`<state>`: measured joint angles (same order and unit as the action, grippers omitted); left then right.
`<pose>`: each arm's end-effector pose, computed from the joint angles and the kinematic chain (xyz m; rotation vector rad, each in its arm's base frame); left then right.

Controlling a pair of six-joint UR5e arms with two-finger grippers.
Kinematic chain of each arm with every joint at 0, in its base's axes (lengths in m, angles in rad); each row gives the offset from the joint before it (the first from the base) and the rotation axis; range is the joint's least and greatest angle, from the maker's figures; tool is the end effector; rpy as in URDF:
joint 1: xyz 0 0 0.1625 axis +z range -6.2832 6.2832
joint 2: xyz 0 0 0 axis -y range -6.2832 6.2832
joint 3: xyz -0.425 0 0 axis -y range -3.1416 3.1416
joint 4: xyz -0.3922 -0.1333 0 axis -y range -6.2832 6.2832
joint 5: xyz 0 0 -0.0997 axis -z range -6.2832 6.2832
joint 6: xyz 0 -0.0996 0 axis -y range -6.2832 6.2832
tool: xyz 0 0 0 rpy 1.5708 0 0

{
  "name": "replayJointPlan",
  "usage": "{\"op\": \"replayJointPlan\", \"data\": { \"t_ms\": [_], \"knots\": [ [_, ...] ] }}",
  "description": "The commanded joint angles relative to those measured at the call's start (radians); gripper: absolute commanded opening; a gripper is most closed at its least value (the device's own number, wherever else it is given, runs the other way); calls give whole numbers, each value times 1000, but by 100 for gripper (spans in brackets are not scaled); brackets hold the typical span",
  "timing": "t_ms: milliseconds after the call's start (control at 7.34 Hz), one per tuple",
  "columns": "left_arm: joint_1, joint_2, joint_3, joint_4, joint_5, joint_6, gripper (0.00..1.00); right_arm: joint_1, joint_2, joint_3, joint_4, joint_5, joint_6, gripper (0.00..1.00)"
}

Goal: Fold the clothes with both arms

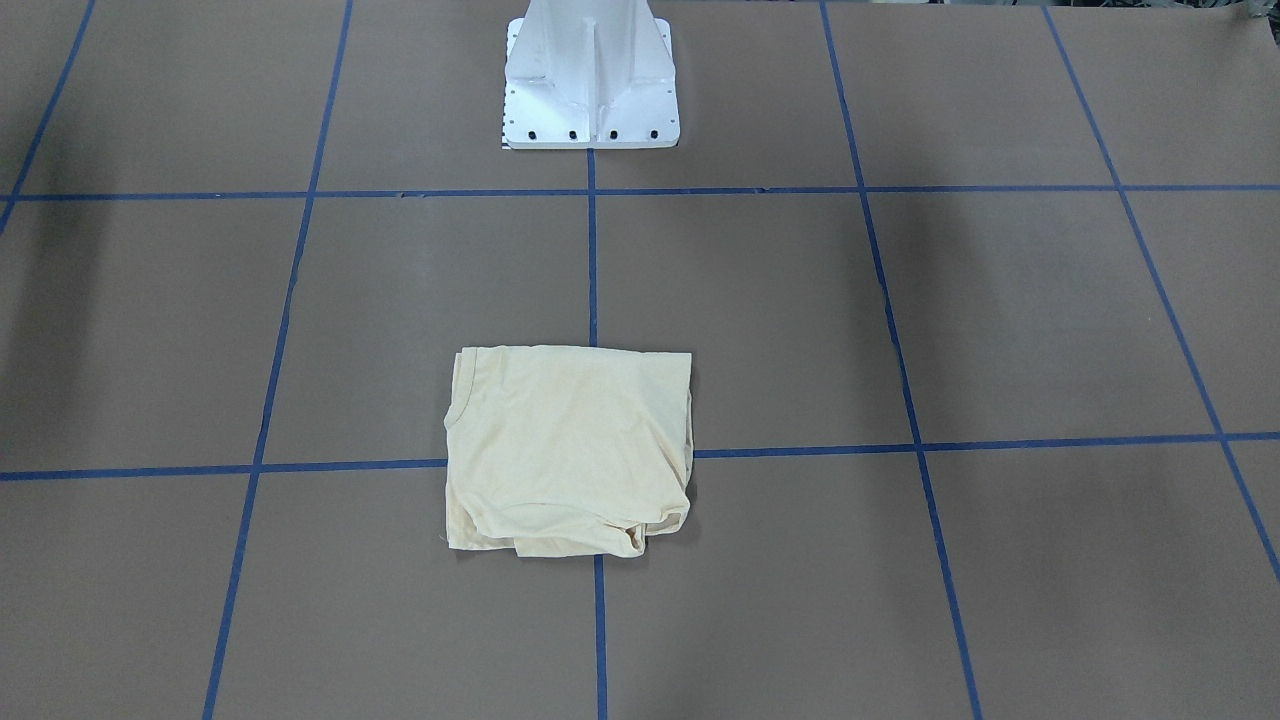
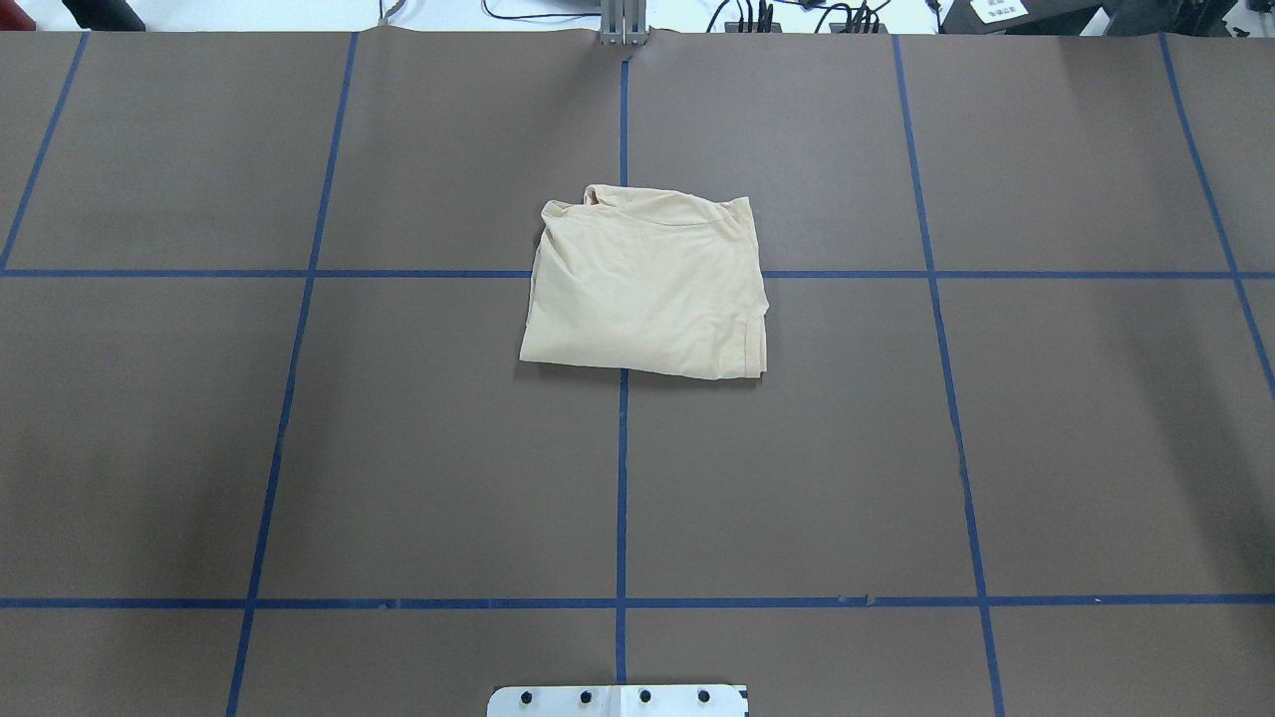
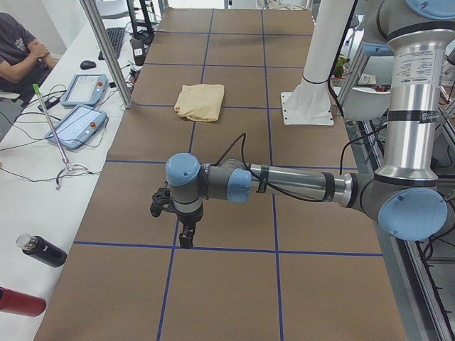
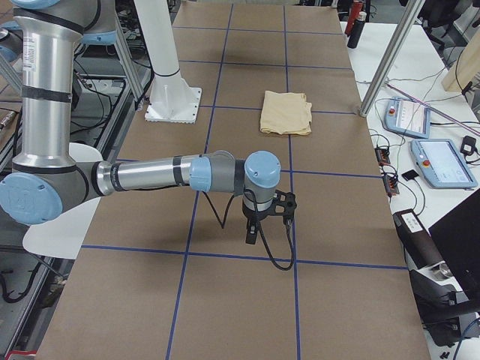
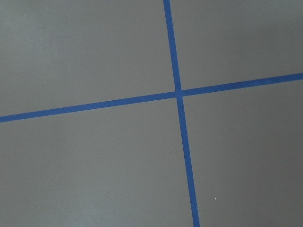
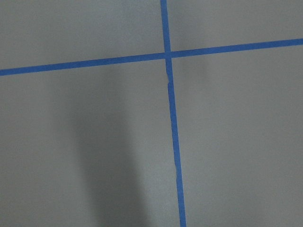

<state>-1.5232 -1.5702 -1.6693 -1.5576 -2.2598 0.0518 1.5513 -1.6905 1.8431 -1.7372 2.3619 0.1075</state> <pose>-0.0463 -0.4987 0.6173 0.0828 0.6889 0.1246 0.0540 -0.4367 0.5962 -0.0633 -0.7889 0.0888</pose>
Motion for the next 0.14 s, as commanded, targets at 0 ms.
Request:
{"op": "replayJointPlan", "data": {
  "t_ms": [0],
  "knots": [
    [0, -7, 0, 1, 2, 0, 100, 0, 5, 5, 2, 2, 0, 100]
  ]
}}
